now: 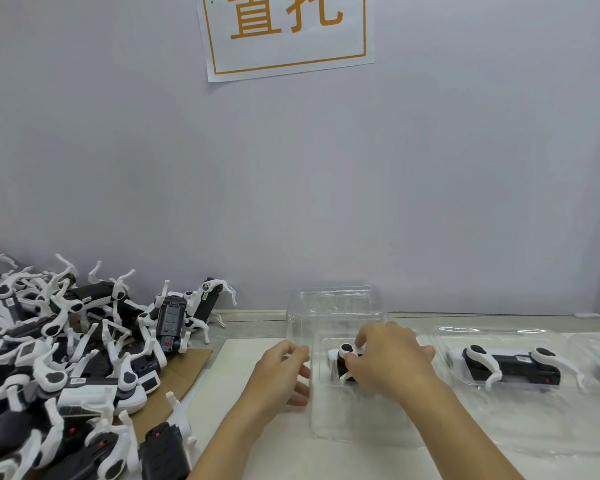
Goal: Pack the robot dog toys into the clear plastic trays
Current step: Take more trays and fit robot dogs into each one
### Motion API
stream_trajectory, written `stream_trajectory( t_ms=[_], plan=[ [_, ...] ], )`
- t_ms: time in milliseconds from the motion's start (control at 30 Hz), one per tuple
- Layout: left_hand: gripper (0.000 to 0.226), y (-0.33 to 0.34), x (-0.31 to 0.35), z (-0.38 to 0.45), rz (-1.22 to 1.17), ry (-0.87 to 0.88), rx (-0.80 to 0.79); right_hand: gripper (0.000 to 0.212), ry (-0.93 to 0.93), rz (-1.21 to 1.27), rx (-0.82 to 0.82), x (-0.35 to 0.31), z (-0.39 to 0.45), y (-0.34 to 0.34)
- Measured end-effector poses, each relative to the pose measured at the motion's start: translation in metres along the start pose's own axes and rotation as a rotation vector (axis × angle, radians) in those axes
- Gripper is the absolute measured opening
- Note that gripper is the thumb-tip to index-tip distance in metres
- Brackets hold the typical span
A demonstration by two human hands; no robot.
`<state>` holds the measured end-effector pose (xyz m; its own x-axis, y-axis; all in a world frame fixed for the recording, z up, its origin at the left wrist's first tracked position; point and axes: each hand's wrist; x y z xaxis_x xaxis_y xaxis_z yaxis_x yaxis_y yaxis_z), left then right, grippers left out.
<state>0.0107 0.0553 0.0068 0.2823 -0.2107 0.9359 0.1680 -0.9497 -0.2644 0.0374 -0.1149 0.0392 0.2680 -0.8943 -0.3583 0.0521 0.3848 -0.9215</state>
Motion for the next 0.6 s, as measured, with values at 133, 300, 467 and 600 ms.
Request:
stream_trajectory(
  t_ms=[133, 300, 467, 600],
  plan=[
    [0.025, 0.003, 0.000, -0.002, 0.032, 0.041, -0.046, 0.035, 0.029, -0.011, -0.017, 0.000, 0.001, -0.002],
    [0.025, 0.005, -0.001, -0.003, 0.042, 0.020, -0.065, 0.036, 0.004, 0.016, -0.035, 0.002, 0.000, -0.004],
    [0.033, 0.006, 0.001, -0.004, 0.146, -0.087, -0.081, 0.031, -0.080, 0.020, -0.039, -0.005, -0.003, -0.001],
    [0.023, -0.006, 0.006, 0.000, 0.185, -0.090, 0.007, 0.028, -0.171, 0.173, -0.032, -0.014, -0.003, 0.001]
  ],
)
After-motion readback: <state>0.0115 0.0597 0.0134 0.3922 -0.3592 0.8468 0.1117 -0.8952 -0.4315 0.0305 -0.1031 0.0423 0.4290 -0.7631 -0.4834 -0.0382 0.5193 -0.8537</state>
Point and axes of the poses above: each hand's wrist, its own z-axis towards the middle knuckle, its own y-axis out of the palm, x = y × z, and after that the axes turned 10 degrees about -y, right-handed
